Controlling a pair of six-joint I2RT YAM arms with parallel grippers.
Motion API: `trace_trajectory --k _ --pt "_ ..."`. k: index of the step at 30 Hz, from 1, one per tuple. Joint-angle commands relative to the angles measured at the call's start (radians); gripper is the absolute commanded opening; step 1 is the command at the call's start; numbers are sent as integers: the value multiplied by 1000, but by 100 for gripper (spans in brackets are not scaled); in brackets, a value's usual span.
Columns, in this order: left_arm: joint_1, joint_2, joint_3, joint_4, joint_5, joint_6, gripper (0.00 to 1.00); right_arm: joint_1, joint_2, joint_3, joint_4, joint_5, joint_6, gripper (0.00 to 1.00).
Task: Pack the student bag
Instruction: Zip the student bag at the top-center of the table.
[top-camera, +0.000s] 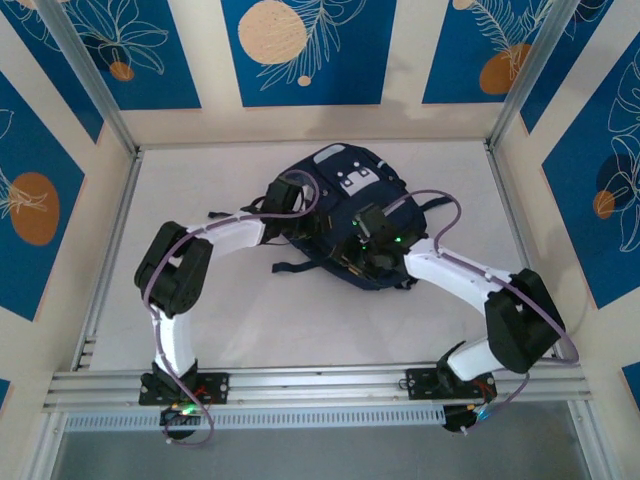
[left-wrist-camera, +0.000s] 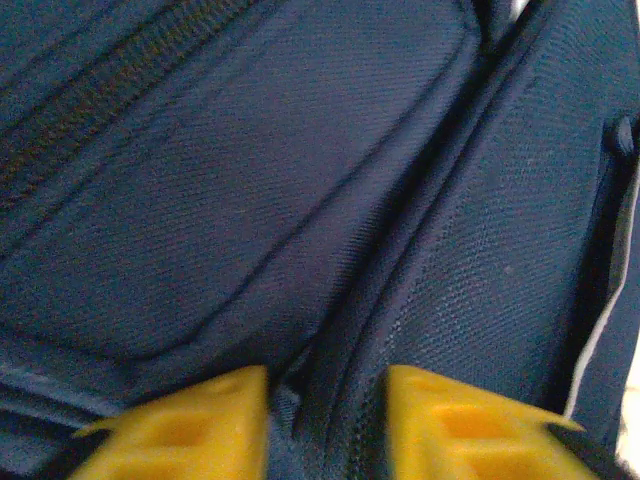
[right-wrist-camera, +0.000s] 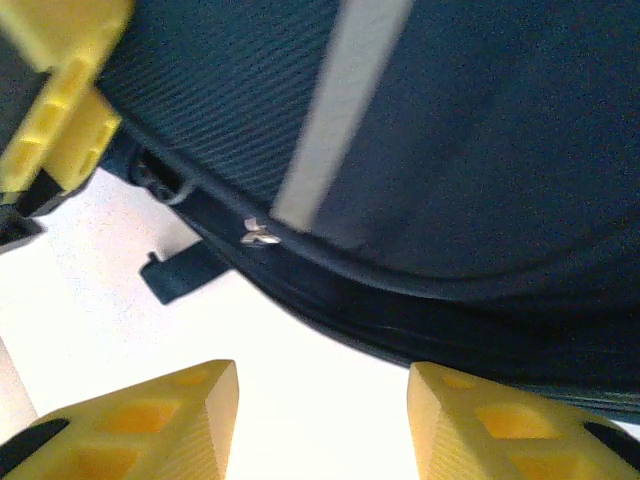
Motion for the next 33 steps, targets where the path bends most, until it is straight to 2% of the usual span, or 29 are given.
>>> trace_trajectory --k 1,2,3,5,13,17,21,23,25,28,30,33 --pt "-22 13 8 74 57 -30 9 23 44 55 22 55 38 48" --pt "-23 8 5 89 65 -45 2 26 60 64 21 60 44 48" --pt "-26 0 3 99 68 -59 0 28 76 71 24 62 48 48" --pt "-30 -16 -5 115 71 -81 0 31 102 86 23 75 54 48" --pt "-31 -68 -55 201 90 -184 0 39 151 137 -93 294 85 46" --pt "-35 -91 -87 251 101 -243 0 57 205 184 -147 382 100 41" --pt "-43 -124 -96 249 95 -256 0 77 278 240 -150 406 96 38" --pt "-46 -134 -101 251 97 -262 0 87 326 292 -212 450 104 36" --pt "-46 -144 -105 252 99 -268 0 88 355 319 -255 488 107 30" --pt "-45 -151 -111 247 87 -258 0 81 354 318 -260 497 81 14" --pt "-39 -145 -110 246 77 -251 0 74 328 305 -258 496 54 0" --pt "-22 -126 -104 242 59 -233 0 62 273 285 -231 457 -52 0"
